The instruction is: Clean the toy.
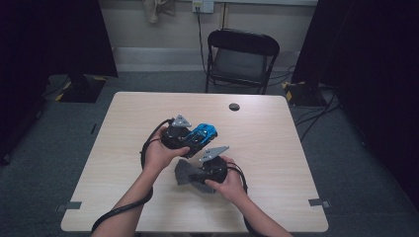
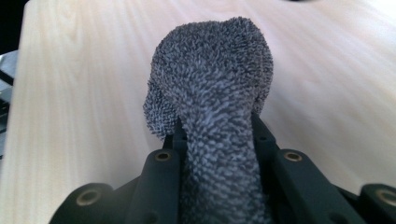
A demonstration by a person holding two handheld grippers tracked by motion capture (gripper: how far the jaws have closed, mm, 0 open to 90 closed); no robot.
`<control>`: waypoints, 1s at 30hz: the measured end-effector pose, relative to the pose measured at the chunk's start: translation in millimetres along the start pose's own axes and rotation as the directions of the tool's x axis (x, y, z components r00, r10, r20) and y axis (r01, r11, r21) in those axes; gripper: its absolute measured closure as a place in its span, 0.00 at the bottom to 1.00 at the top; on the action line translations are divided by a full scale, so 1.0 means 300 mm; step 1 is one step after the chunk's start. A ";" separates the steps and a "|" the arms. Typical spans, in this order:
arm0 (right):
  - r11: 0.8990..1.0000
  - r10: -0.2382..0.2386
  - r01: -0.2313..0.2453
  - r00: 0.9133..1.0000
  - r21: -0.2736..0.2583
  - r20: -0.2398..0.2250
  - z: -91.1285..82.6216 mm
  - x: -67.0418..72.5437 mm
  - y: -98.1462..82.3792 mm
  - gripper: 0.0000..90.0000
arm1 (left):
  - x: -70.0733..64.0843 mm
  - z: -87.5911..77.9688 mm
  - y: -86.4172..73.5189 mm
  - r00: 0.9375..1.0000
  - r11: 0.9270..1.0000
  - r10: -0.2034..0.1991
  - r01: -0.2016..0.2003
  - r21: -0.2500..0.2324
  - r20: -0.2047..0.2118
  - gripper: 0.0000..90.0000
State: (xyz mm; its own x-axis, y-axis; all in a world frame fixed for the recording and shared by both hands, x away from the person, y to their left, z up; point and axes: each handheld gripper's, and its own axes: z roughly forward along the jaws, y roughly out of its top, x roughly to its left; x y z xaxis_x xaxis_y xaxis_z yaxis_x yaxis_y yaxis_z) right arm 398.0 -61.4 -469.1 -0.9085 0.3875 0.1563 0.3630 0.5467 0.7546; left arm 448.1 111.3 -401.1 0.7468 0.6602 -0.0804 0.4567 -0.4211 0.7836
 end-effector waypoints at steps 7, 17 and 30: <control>1.000 0.014 -0.014 1.000 -0.016 -0.001 0.029 0.007 0.011 0.80 | -0.008 0.013 -0.015 1.000 1.000 -0.007 0.007 0.020 0.012 0.31; 0.988 0.126 -0.122 0.991 -0.096 0.041 -0.029 -0.078 0.010 0.80 | 0.000 0.012 -0.047 0.999 1.000 -0.027 0.026 0.014 0.024 0.31; 0.974 0.204 -0.187 0.971 -0.130 0.127 -0.072 -0.155 -0.007 0.80 | 0.012 -0.022 -0.093 0.998 0.999 -0.032 0.030 0.040 0.048 0.31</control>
State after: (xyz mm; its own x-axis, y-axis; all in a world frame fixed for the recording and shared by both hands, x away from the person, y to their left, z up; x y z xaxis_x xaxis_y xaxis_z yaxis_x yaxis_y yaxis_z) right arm 435.0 -96.7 -464.2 -0.7818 0.5816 0.2247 0.4966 0.3629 0.7885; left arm 434.8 129.5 -419.2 0.7541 0.6426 -0.1352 0.4981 -0.4255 0.7555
